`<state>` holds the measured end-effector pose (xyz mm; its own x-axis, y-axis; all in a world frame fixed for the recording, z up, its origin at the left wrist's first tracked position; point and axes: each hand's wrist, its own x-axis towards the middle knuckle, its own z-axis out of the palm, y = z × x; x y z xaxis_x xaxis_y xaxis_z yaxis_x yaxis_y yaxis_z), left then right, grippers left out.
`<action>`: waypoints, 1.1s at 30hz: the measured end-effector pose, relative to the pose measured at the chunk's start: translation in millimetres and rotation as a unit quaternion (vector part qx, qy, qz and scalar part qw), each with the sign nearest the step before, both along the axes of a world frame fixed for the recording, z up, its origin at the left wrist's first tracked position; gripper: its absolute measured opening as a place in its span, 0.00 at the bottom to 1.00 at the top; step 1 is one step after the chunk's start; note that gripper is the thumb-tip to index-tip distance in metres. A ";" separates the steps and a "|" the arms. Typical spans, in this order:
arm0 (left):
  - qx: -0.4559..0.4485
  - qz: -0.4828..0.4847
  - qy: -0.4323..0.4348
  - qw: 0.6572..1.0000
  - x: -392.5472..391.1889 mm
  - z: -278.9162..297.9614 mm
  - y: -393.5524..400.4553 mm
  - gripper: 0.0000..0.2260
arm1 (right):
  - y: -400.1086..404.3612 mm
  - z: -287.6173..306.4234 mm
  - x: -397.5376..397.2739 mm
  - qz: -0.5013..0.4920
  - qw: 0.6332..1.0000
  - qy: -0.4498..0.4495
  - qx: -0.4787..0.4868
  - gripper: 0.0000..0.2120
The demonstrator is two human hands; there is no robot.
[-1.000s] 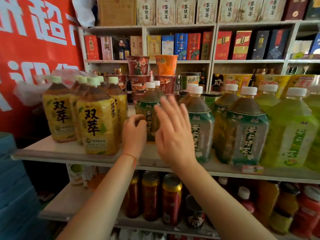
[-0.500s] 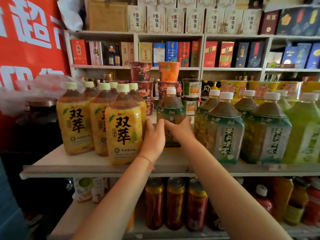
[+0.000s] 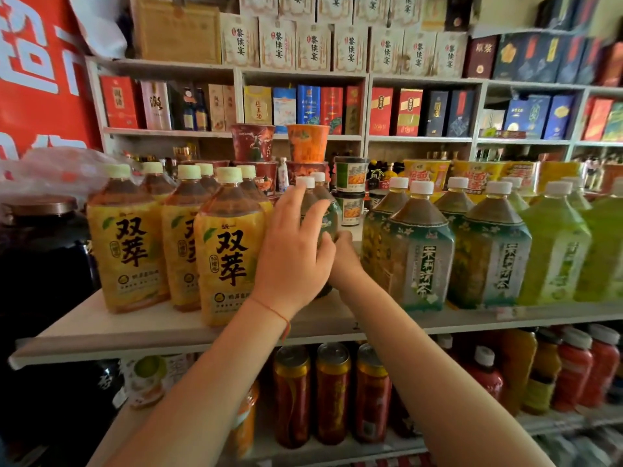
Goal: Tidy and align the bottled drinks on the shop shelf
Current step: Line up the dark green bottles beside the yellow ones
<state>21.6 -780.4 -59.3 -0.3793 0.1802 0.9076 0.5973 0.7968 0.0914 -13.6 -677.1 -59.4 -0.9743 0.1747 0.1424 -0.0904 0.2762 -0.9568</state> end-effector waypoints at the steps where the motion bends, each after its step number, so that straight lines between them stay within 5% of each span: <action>1: -0.028 0.040 0.022 0.999 -1.7 -0.4 -3.3 0.18 | 1.3 -0.9 2.0 -0.004 1.000 0.006 0.031 0.25; 8: -0.070 0.179 0.082 0.978 0.0 2.1 -24.9 0.17 | -0.7 -11.7 23.4 0.045 0.983 0.148 0.096 0.35; 20: -0.142 0.291 -0.020 0.946 8.4 14.1 -19.7 0.26 | -2.9 -20.1 30.4 0.158 0.969 0.148 0.118 0.29; 24: -0.140 0.292 -0.012 0.946 7.6 10.8 -18.5 0.27 | 25.5 -6.0 33.3 0.236 0.968 0.035 0.077 0.20; 28: -0.117 0.286 0.001 0.951 5.7 3.4 -14.1 0.25 | 18.6 5.8 8.7 0.089 0.995 0.036 0.023 0.18; 33: -0.111 0.277 0.025 0.954 4.9 -3.4 -15.5 0.24 | -5.5 7.1 -28.1 -0.052 0.997 0.052 0.032 0.29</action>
